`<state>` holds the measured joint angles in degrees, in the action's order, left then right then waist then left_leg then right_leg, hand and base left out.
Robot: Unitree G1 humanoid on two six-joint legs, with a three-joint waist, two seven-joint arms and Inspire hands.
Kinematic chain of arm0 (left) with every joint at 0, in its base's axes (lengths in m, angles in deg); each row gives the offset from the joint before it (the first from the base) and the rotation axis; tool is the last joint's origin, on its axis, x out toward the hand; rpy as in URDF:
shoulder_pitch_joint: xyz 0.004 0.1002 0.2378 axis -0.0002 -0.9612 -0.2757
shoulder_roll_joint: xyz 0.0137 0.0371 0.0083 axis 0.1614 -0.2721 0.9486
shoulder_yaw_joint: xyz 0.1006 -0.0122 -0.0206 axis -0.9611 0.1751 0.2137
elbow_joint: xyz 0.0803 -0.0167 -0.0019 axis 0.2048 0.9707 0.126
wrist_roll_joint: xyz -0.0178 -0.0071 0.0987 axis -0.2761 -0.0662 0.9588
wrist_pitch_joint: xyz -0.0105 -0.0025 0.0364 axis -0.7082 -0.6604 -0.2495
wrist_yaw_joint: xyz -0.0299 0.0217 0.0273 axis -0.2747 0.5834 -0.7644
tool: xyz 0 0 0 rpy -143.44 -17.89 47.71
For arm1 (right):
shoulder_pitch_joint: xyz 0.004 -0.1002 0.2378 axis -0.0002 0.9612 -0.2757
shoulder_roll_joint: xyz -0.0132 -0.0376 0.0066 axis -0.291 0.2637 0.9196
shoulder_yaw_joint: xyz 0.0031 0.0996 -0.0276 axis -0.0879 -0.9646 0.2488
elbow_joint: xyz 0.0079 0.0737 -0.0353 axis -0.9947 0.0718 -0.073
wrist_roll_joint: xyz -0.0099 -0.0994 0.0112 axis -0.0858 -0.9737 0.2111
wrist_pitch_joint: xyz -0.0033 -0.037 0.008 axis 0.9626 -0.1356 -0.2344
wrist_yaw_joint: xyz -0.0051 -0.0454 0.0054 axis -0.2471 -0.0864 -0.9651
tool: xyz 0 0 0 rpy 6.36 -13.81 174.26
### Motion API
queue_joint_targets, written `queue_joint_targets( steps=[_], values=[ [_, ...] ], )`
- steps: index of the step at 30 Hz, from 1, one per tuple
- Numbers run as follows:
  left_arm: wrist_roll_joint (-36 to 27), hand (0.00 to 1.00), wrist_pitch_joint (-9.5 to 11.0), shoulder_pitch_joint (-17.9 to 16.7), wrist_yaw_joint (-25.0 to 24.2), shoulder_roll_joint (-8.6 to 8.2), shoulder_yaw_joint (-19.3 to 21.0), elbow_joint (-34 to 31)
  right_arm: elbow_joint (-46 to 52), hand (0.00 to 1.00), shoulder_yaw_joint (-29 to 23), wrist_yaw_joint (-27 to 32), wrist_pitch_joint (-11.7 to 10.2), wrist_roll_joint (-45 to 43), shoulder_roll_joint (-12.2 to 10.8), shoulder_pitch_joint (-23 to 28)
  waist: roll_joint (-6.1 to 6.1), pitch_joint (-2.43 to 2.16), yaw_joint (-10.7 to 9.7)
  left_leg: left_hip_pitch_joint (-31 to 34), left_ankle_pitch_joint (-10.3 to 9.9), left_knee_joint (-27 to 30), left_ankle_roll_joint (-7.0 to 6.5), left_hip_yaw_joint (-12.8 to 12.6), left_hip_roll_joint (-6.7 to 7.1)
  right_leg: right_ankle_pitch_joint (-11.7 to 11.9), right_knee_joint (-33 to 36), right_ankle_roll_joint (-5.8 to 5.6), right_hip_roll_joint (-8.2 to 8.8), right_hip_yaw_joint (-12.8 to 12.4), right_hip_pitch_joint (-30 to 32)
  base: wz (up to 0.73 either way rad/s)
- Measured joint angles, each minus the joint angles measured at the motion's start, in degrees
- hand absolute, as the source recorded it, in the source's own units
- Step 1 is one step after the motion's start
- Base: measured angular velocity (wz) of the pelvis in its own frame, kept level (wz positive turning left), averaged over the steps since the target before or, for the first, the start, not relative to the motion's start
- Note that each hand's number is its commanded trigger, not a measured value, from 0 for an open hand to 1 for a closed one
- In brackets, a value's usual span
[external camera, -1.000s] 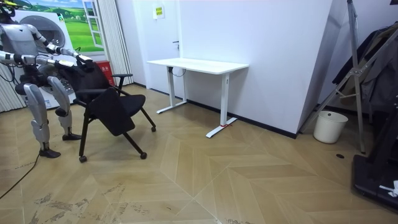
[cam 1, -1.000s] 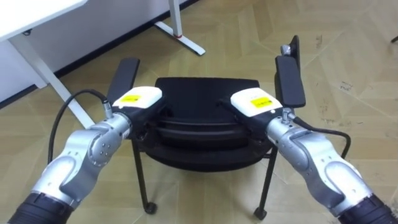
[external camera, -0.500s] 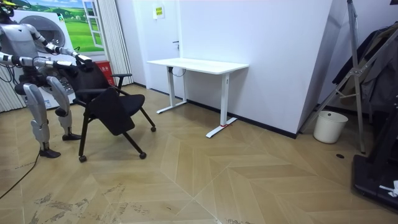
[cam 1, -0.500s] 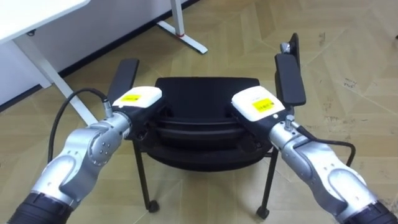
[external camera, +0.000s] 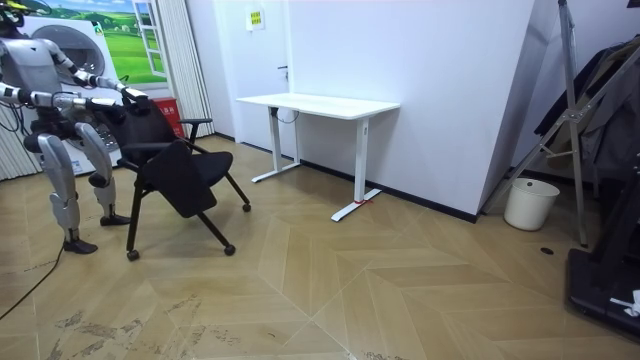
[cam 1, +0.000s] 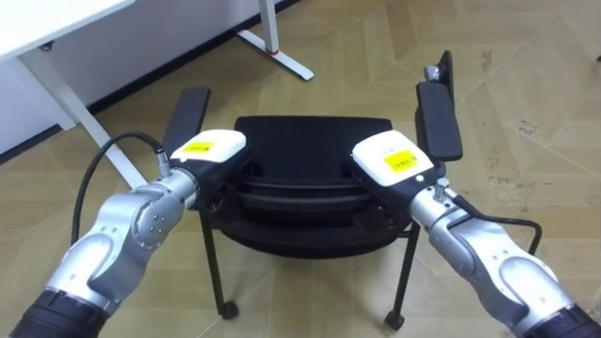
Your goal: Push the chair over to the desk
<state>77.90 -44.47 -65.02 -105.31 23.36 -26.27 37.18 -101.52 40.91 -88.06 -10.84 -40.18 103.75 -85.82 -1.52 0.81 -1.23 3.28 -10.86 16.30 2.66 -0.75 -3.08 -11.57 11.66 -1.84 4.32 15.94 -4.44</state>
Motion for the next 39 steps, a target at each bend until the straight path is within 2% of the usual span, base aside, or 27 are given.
queue_joint_targets(
  steps=[2, 6, 9, 12, 14, 15, 16, 17, 18, 19, 20, 21, 22, 24, 26, 27, 28, 30, 31, 32, 33, 34, 35, 36, 37, 38, 39],
  values=[
    [0.58, 1.0, -0.81, 0.08, -0.56, -0.05, -0.16, -0.9, -0.66, 1.0, 0.0, 0.52, -0.13, 0.8, -0.14, -0.04, 0.6, 0.11, -0.23, 0.25, -0.01, 0.54, 0.0, 0.09, -0.02, 0.0, -0.02, 0.0, 0.02, 0.33, -0.14, 0.08],
    [0.74, 1.0, -1.14, 0.4, -0.6, -0.41, -0.69, -0.38, -1.58, 1.0, -0.01, 1.07, -0.69, 1.08, -0.13, -0.11, 0.68, 0.16, -1.06, 1.14, -0.39, 3.05, -0.05, -0.04, -0.17, -0.04, 0.17, -0.04, 0.05, 1.13, -0.85, 0.12],
    [0.69, 1.0, -0.45, 1.36, -0.1, -0.99, -0.69, 2.05, -4.52, 1.0, -0.01, 1.63, -2.23, 1.8, -0.46, -1.27, 1.2, 0.56, -1.39, 2.19, -0.47, 7.07, -0.11, -2.56, -0.64, -1.45, 2.33, 0.15, 0.48, 1.54, -0.88, 0.1],
    [0.73, 1.0, -0.42, 1.77, 0.73, -1.76, -0.71, 4.19, -7.54, 1.0, -0.01, 2.76, -3.03, 1.83, -1.6, -2.04, 1.44, 0.91, -1.4, 4.77, -2.12, 16.16, -0.13, -4.36, -2.44, -5.46, 8.31, 0.96, 0.6, 1.9, -0.16, 0.08],
    [0.72, 1.0, -0.23, 2.0, 0.7, -2.22, -0.73, 5.41, -8.46, 1.0, -0.01, 3.16, -3.64, 2.11, -1.74, -1.94, 1.45, 1.02, -1.39, 8.18, -2.11, 25.08, -0.18, -5.58, -4.59, -9.15, 12.9, 1.89, 0.33, 2.39, 0.37, 0.19],
    [0.7, 1.0, -0.18, 2.0, 0.71, -2.34, -0.79, 5.7, -8.52, 1.0, -0.01, 3.35, -3.69, 2.11, -1.73, -1.74, 1.22, 1.07, -1.45, 8.92, -2.03, 27.4, -0.22, -5.81, -5.33, -9.98, 14.05, 2.11, 0.06, 2.67, 0.31, 0.2],
    [0.6, 1.0, -0.12, 1.99, 0.63, -2.55, -0.89, 6.18, -8.64, 1.0, 0.0, 3.41, -3.72, 2.18, -1.8, -1.5, 0.79, 1.08, -1.38, 10.21, -1.79, 31.51, -0.26, -6.29, -6.96, -11.52, 16.22, 2.69, -0.44, 2.95, 0.2, 0.19],
    [0.64, 1.0, -0.13, 1.99, 0.41, -2.78, -0.89, 6.71, -8.82, 1.0, 0.0, 3.42, -3.72, 2.16, -2.04, -1.37, 0.45, 1.16, -1.43, 11.27, -1.11, 34.8, -0.41, -6.4, -8.37, -12.58, 17.97, 3.35, -0.6, 3.27, -0.11, 0.17],
    [0.64, 1.0, -0.12, 1.98, 0.44, -2.93, -0.89, 7.13, -9.03, 1.0, 0.0, 3.42, -3.72, 2.15, -2.17, -1.35, 0.49, 1.23, -1.49, 11.78, -0.35, 36.48, -0.83, -6.5, -8.79, -13.19, 18.7, 3.65, -0.64, 3.41, -0.4, 0.2],
    [0.62, 1.0, -0.37, 1.96, 0.51, -3.2, -1.32, 7.74, -9.31, 1.0, 0.15, 3.4, -3.86, 2.15, -2.19, -1.2, 0.46, 1.28, -1.57, 13.55, 2.0, 39.64, -1.49, -6.95, -9.63, -14.07, 19.56, 4.25, -0.74, 3.51, -1.08, 0.24],
    [0.6, 1.0, -0.4, 1.83, 0.49, -3.35, -1.94, 8.17, -9.23, 1.0, 0.28, 3.54, -4.0, 2.16, -1.87, -0.7, 0.69, 1.37, -1.54, 15.32, 2.84, 40.22, -1.64, -7.1, -9.08, -14.64, 20.08, 4.68, -0.6, 3.59, -1.52, 0.27],
    [0.58, 1.0, -0.23, 1.83, 0.48, -3.36, -2.03, 8.11, -9.02, 1.0, 0.29, 3.64, -4.21, 2.16, -1.46, -0.69, 0.97, 1.07, -1.63, 16.16, 2.29, 39.41, -2.03, -7.55, -8.56, -14.78, 20.25, 4.81, -0.61, 3.75, -1.46, 0.21],
    [0.4, 1.0, 0.03, 1.91, 0.53, -3.6, -2.03, 8.02, -8.57, 1.0, 0.29, 4.14, -4.32, 2.26, -0.71, -0.51, 0.93, 0.97, -2.03, 17.79, 1.37, 36.19, -2.61, -9.15, -6.87, -15.04, 20.76, 5.04, -0.43, 3.72, -0.86, 0.0],
    [-0.15, 1.0, 0.47, 1.98, 0.73, -3.85, -2.03, 8.03, -8.12, 1.0, 0.29, 4.66, -4.32, 2.57, 0.27, -0.34, 0.47, 0.83, -1.44, 19.14, 1.55, 28.6, -2.61, -11.86, -4.45, -15.26, 21.15, 5.13, -0.35, 3.46, -0.28, -0.21],
    [-0.68, 1.0, 1.48, 1.95, 0.6, -3.83, -2.14, 8.02, -7.34, 1.0, 0.24, 5.55, -4.31, 3.03, 1.2, 0.77, -0.18, 0.44, -0.4, 18.23, 3.58, 16.43, -2.74, -13.21, -1.51, -16.28, 21.19, 4.85, -0.52, 2.98, -1.03, -0.33],
    [-0.71, 1.0, 1.79, 1.95, 0.65, -3.75, -2.31, 7.96, -7.02, 1.0, 0.24, 5.63, -4.31, 3.38, 1.54, 1.07, -0.15, 0.36, -0.01, 18.0, 4.4, 14.51, -3.52, -13.08, -1.08, -16.77, 21.19, 4.82, -0.55, 2.65, -1.38, -0.3],
    [-0.83, 1.0, 2.27, 1.91, 0.81, -3.1, -2.82, 7.38, -6.41, 1.0, 0.24, 5.77, -4.31, 4.02, 1.88, 1.71, 0.36, -0.04, 0.54, 17.81, 6.09, 14.35, -4.52, -13.23, -0.83, -17.58, 21.12, 4.19, -0.35, 1.93, -1.57, -0.21],
    [-0.77, 1.0, 2.84, 1.95, 1.1, -1.92, -2.82, 5.92, -5.97, 1.0, 0.23, 6.54, -4.26, 4.44, 1.99, 1.71, 0.96, -0.47, 0.63, 17.73, 6.39, 14.65, -4.99, -13.53, 0.16, -18.42, 20.99, 2.65, 0.38, 1.18, -1.45, -0.16],
    [-0.56, 1.0, 3.05, 2.18, 1.71, -1.49, -2.82, 5.41, -5.84, 1.0, 0.2, 7.31, -3.9, 4.42, 1.81, 1.67, 1.87, -0.53, 0.94, 17.99, 6.21, 15.01, -5.24, -13.72, 0.97, -18.75, 20.81, 1.83, 0.84, 0.22, -1.18, -0.18],
    [-0.33, 1.0, 3.16, 2.87, 1.79, -1.31, -2.88, 5.27, -5.89, 1.0, 0.04, 7.99, -3.52, 4.54, 1.61, 1.58, 2.16, -0.5, 1.36, 18.19, 5.33, 15.64, -6.51, -14.22, 1.34, -19.06, 20.55, 1.19, 1.44, -0.31, -1.13, -0.19],
    [-0.31, 1.0, 3.24, 3.12, 1.78, -1.19, -2.89, 5.25, -6.06, 1.0, 0.03, 8.31, -3.44, 4.54, 1.49, 1.44, 2.43, -0.56, 1.43, 18.21, 4.89, 15.88, -6.92, -14.39, 1.7, -19.18, 20.51, 1.0, 2.0, -0.31, -1.15, -0.17],
    [-0.3, 1.0, 3.35, 3.64, 1.73, -1.0, -2.93, 5.26, -6.31, 1.0, 0.02, 8.97, -3.43, 4.53, 1.47, 1.15, 3.01, -0.76, 1.34, 18.35, 3.69, 16.48, -6.66, -14.72, 2.59, -19.41, 20.55, 0.61, 3.22, -0.36, -1.2, -0.12],
    [-0.32, 1.0, 3.4, 4.48, 1.73, -0.9, -2.92, 5.32, -6.31, 1.0, -0.04, 9.13, -3.23, 4.53, 1.58, 0.37, 3.72, -0.75, 1.35, 18.5, 2.25, 17.34, -5.51, -15.06, 3.67, -19.96, 21.58, 0.24, 4.83, -0.36, -0.96, -0.14],
    [-0.34, 1.0, 3.36, 5.0, 1.82, -0.95, -2.92, 5.48, -6.4, 1.0, -0.04, 9.14, -3.03, 4.53, 1.64, -0.2, 4.07, -0.62, 1.35, 18.53, 1.53, 17.9, -5.2, -15.12, 4.17, -20.41, 22.75, 0.7, 5.56, -0.82, -0.49, -0.31],
    [-0.68, 1.0, 3.25, 6.15, 2.1, -1.07, -2.92, 6.31, -7.03, 1.0, -0.01, 9.38, -2.74, 4.53, 1.56, -1.51, 3.93, -0.28, 1.51, 18.5, 0.05, 19.06, -6.48, -14.86, 5.0, -20.09, 28.3, 0.78, 6.6, -1.49, 1.43, -0.59],
    [-1.25, 1.0, 3.17, 6.91, 2.43, -1.05, -2.91, 7.36, -8.21, 1.0, 0.65, 9.41, -2.64, 4.53, 1.38, -3.34, 2.93, 0.4, 1.64, 18.17, -1.4, 20.78, -8.83, -14.43, 4.97, -17.39, 37.38, -0.16, 7.66, -1.95, 5.03, -0.59],
    [-1.47, 1.0, 3.1, 7.0, 2.58, -1.03, -2.91, 7.78, -8.82, 1.0, 1.02, 9.44, -2.47, 4.54, 1.08, -3.9, 2.4, 0.58, 1.72, 17.87, -2.15, 21.59, -9.97, -14.16, 4.91, -15.11, 41.78, -0.53, 8.19, -2.54, 6.81, -0.45]
  ],
)
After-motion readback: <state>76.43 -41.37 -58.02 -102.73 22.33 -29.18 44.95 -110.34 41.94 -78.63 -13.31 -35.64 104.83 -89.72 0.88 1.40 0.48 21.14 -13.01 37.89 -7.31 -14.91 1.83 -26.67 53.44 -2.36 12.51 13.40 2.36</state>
